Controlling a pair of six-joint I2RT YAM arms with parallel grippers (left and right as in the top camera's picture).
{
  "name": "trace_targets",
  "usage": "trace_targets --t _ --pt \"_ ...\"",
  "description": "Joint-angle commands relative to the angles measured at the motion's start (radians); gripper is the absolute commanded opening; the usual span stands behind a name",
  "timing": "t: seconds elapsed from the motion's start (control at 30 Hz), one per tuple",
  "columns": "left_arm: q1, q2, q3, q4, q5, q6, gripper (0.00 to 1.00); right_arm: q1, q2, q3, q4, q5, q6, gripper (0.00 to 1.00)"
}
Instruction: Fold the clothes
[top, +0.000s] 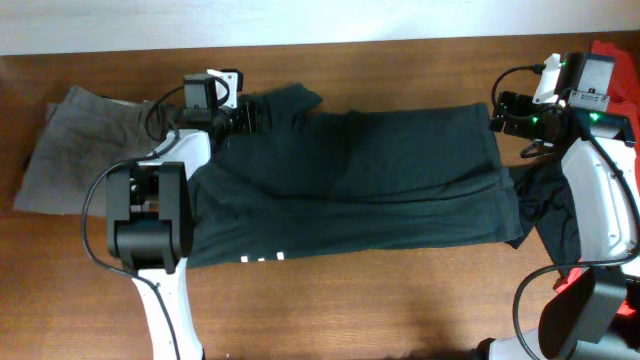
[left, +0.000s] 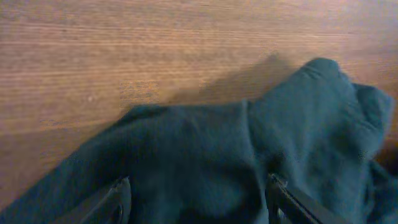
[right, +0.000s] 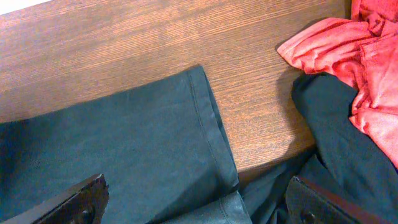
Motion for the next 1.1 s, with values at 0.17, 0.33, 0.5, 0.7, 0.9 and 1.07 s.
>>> trace_targets --t 0.17,0.33,0.5,0.7,0.9,1.07 --pt "0.004 0.06 0.132 -0.063 -0.022 0.042 0.51 0.005 0.001 0.015 0.003 -0.005 -0.023 0.95" --pt "-0.002 0.06 0.132 -0.161 -0.016 0.043 0.38 0.005 0.001 0.015 0.01 -0.005 -0.023 0.95" --pt "-0.005 0.06 0.132 -0.203 -0.014 0.043 0.4 0.005 0.001 0.015 0.013 -0.005 -0.023 0.95" --pt "-0.008 0.06 0.132 -0.167 -0.015 0.042 0.49 0.005 0.002 0.015 0.013 -0.005 -0.023 0.95" --pt "-0.009 0.06 0.135 -0.056 -0.011 0.038 0.63 0.005 0.002 0.015 0.01 -0.005 -0.023 0.95" --pt "-0.01 0.06 0.144 -0.008 -0.012 0.034 0.63 0.005 0.002 0.015 0.006 -0.005 -0.023 0.95"
